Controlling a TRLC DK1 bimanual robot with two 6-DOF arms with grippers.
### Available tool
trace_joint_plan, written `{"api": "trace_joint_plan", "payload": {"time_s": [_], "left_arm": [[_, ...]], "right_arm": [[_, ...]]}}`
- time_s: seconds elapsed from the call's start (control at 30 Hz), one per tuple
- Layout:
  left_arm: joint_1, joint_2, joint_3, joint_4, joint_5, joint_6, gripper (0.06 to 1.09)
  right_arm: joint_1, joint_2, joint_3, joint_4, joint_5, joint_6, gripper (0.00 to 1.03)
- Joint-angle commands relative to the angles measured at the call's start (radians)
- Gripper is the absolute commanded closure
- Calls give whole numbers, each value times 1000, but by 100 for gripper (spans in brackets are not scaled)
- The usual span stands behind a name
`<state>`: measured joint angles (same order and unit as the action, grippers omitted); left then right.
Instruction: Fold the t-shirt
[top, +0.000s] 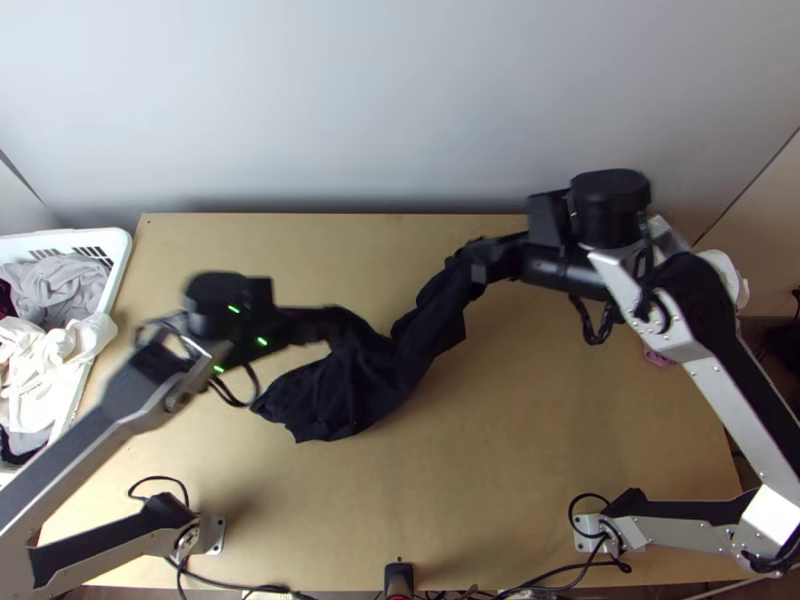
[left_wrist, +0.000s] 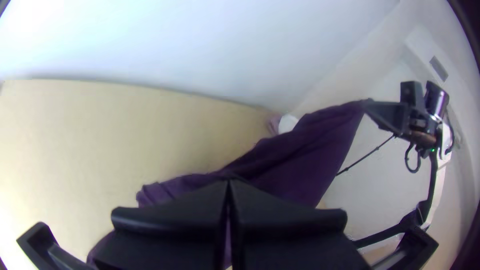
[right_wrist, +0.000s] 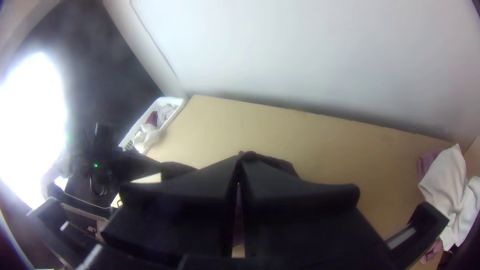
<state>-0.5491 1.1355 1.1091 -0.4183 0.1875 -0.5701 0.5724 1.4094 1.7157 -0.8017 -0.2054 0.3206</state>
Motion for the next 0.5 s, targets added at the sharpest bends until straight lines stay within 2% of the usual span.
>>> {"api": "trace_joint_plan", "payload": {"time_s": [0.0,0.27,0.47], "left_arm": [[140,-52,245,-169,9,47,105],[248,-65,497,-261,33,9,105],[250,-98,643,-316,58,-40,105]], "right_arm": [[-109,-49,91,6,50,26,100],[-256,-55,432,16,146,129,100],[-290,-73,529,7,193,132,100]]}}
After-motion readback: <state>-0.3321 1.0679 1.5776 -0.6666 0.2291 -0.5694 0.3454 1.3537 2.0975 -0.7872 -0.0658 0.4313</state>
